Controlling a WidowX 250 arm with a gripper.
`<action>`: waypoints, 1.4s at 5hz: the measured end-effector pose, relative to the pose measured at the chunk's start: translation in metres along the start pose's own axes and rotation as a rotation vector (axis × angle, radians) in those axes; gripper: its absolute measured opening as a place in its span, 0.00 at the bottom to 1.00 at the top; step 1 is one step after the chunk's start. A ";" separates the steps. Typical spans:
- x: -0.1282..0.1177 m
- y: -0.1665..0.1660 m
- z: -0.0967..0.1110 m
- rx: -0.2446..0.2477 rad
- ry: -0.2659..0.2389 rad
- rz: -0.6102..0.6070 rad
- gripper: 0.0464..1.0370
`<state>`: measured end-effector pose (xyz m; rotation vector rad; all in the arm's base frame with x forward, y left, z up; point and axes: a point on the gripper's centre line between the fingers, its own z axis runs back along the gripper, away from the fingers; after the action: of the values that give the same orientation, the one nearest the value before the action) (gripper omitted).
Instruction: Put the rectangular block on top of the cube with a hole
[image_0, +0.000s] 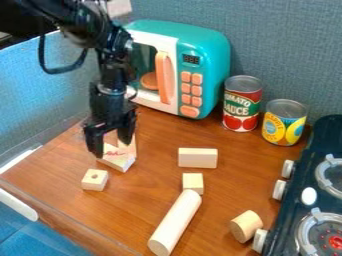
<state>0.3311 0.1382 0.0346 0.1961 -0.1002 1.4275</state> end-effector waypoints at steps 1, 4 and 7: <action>0.004 0.009 -0.010 0.042 0.027 0.064 0.96; 0.005 0.007 -0.016 0.055 0.034 0.089 0.94; 0.012 0.007 -0.024 -0.057 0.006 -0.025 0.50</action>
<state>0.3247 0.1557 0.0136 0.1456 -0.1326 1.3988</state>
